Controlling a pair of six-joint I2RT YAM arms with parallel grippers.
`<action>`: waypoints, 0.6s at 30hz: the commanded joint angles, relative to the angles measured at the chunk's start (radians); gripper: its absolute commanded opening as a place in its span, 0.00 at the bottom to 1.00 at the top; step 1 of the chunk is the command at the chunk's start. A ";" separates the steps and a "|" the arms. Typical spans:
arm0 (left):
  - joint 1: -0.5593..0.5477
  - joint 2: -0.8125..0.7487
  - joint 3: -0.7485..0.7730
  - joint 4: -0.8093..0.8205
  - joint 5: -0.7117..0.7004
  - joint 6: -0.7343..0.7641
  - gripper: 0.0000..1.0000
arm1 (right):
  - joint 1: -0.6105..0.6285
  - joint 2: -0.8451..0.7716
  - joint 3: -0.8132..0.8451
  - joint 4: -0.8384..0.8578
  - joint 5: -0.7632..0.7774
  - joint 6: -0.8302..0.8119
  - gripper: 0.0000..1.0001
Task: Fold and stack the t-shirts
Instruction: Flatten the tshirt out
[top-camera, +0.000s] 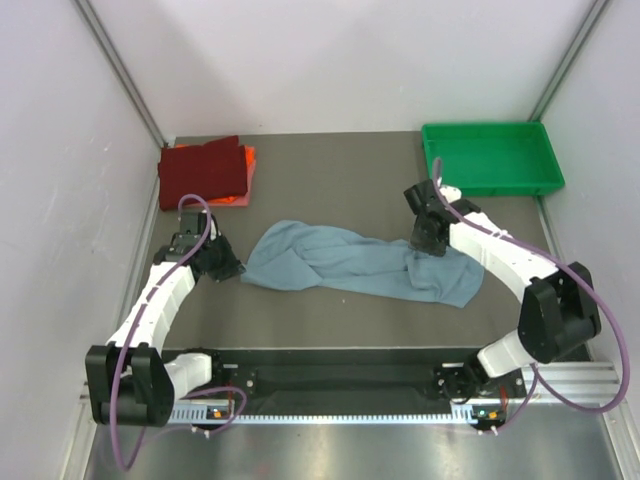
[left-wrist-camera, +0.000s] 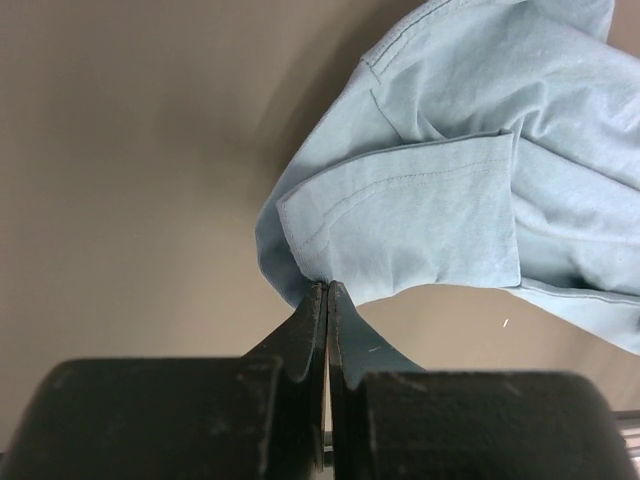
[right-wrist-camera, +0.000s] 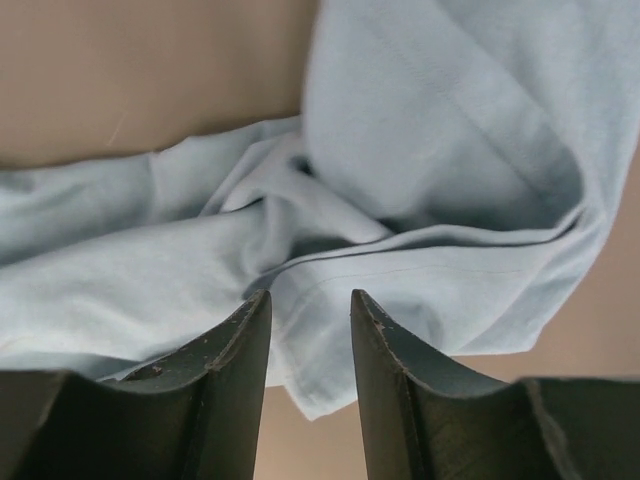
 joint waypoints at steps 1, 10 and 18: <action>0.002 -0.005 0.030 0.050 0.007 0.018 0.00 | 0.057 0.007 0.059 -0.006 0.059 -0.012 0.38; 0.002 -0.001 0.026 0.056 0.016 0.029 0.00 | 0.151 0.033 0.018 0.058 0.099 -0.052 0.35; 0.002 -0.008 0.030 0.055 0.016 0.030 0.00 | 0.158 0.085 0.005 0.043 0.146 -0.053 0.34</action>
